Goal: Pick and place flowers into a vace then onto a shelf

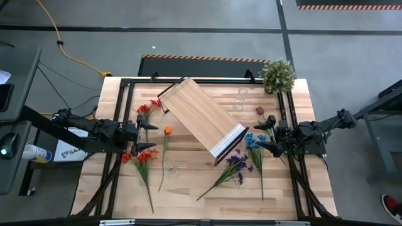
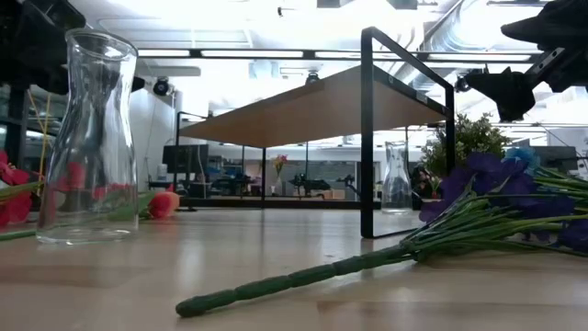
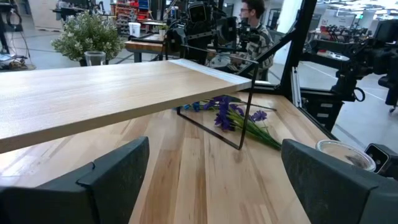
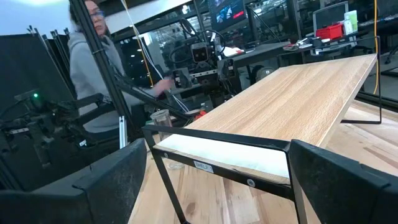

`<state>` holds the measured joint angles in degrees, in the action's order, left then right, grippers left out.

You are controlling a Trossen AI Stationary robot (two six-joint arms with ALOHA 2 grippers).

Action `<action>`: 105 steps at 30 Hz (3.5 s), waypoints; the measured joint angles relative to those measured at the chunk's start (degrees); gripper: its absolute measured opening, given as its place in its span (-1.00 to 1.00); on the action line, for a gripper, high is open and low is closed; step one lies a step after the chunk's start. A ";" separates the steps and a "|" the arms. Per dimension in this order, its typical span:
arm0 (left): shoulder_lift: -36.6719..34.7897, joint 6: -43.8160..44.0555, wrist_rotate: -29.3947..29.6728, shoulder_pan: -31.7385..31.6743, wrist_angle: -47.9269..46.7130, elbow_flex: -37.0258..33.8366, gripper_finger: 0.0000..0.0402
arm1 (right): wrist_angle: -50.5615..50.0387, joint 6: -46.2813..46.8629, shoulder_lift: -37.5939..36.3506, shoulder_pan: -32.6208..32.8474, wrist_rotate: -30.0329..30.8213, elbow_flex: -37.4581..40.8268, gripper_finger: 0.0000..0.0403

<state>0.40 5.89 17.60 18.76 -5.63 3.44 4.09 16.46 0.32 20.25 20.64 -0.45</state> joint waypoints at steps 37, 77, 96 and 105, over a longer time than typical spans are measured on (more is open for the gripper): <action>0.00 0.00 0.01 -0.02 0.02 0.00 0.98 | -0.01 -0.01 -0.02 -0.02 0.00 0.00 0.89; 0.00 4.72 1.51 0.00 -5.08 19.36 0.98 | 16.94 -11.01 0.14 0.00 -0.07 -14.46 0.89; -0.02 5.34 1.08 0.00 -13.46 36.00 0.98 | 16.22 -12.50 0.17 -0.01 0.87 -31.63 0.89; -0.02 6.39 1.05 0.00 -13.46 36.00 0.98 | 16.29 -12.54 0.15 0.00 3.06 -31.78 0.89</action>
<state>0.38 12.28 18.65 18.76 -19.09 39.44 20.38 3.92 0.47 20.25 23.70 -32.23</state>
